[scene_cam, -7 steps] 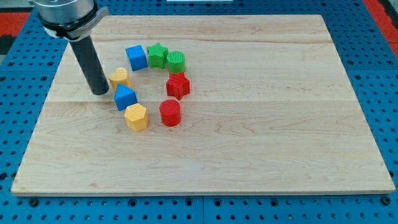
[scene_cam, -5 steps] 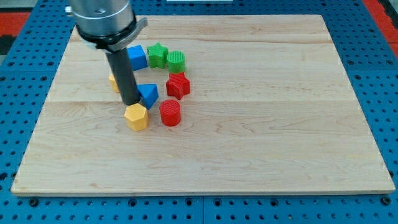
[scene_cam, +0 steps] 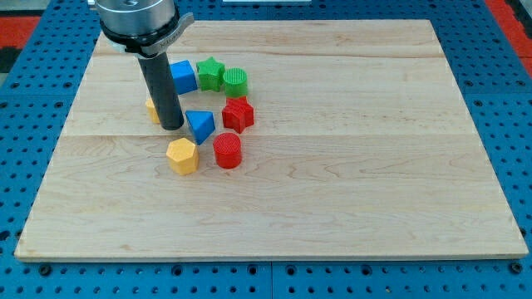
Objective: Move the blue cube to top left side of the board
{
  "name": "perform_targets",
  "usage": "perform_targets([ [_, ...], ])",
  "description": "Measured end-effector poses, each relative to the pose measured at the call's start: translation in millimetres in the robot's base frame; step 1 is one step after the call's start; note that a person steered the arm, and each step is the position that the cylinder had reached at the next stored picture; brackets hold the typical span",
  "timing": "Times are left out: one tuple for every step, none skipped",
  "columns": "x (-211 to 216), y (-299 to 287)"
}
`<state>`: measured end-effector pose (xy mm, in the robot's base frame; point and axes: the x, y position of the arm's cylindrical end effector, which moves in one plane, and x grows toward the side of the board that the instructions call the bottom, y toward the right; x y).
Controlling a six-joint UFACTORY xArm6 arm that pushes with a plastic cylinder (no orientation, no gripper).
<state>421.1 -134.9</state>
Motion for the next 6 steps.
perform_targets([
  [-12, 0],
  [-19, 0],
  [-34, 3],
  [-44, 3],
  [-54, 3],
  [-56, 4],
])
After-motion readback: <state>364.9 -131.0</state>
